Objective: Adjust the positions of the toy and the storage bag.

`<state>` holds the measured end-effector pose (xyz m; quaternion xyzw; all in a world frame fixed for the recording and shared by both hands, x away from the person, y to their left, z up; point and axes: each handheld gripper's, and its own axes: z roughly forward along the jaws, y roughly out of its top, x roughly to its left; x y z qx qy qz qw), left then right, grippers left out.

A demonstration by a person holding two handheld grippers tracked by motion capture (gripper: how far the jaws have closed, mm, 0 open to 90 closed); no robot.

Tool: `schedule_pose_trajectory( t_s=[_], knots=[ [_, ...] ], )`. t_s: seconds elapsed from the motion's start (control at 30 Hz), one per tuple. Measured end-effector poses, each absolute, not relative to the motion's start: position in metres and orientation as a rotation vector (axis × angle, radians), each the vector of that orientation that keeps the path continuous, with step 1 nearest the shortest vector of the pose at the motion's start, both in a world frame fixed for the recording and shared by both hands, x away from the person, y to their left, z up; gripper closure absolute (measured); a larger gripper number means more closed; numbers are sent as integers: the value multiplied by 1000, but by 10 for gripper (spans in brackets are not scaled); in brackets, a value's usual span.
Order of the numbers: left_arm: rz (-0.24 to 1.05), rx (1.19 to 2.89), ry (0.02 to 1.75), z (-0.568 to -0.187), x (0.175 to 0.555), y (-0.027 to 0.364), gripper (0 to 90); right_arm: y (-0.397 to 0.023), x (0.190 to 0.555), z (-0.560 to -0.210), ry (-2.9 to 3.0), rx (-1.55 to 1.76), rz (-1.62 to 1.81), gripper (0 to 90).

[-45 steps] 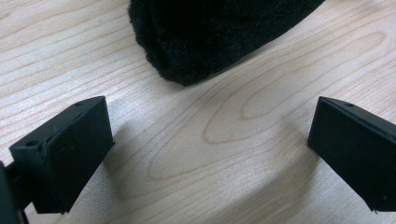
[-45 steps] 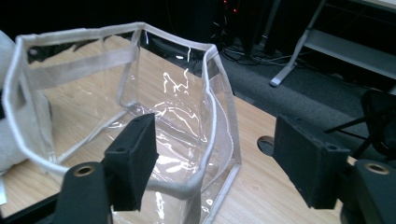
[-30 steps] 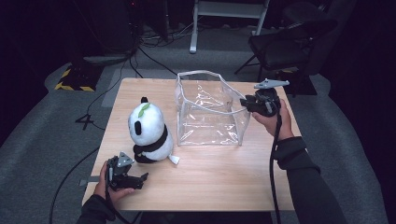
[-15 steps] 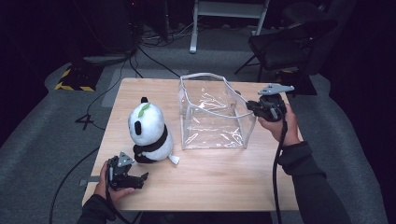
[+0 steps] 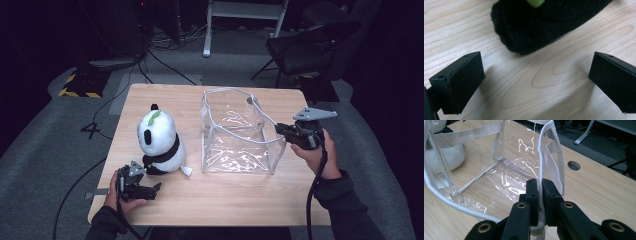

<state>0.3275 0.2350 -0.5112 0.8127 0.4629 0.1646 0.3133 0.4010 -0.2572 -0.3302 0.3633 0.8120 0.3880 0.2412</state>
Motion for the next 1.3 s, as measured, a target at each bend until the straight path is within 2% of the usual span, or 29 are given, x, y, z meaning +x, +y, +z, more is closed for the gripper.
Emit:
schedule_pose_trajectory(
  t_s=[0.1,0.17,0.2,0.23,0.27,0.3,0.33,0.4,0.47,0.7,0.9,1.3],
  knots=[
    [437,2139,1225,-511,330,233,1,-260,399,-331,2219,996,1077,800],
    [439,2139,1224,-511,329,233,5,-264,396,-329,2187,1010,1131,671],
    [438,2140,1221,-511,329,233,5,-264,396,-329,2187,1010,1131,671],
    [437,2140,1219,-511,329,234,5,-267,395,-327,2181,1001,1151,619],
    [430,2143,1216,-511,329,235,5,-273,390,-323,2170,976,1194,506],
    [430,2143,1216,-511,329,235,5,-273,390,-323,2170,976,1194,506],
    [433,2145,1214,-511,329,235,5,-281,385,-318,2145,962,1237,439],
    [433,2147,1213,-511,328,235,5,-285,382,-317,2140,948,1254,419],
    [432,2146,1213,-511,328,235,5,-293,376,-315,2130,937,1262,350],
    [432,2146,1213,-511,328,235,5,-314,369,-326,2122,932,1221,289],
    [433,2147,1211,-511,328,235,5,-321,366,-351,2141,889,1162,228],
    [424,2153,1216,-510,329,235,3,-333,372,-439,2283,931,1056,186]
  ],
)
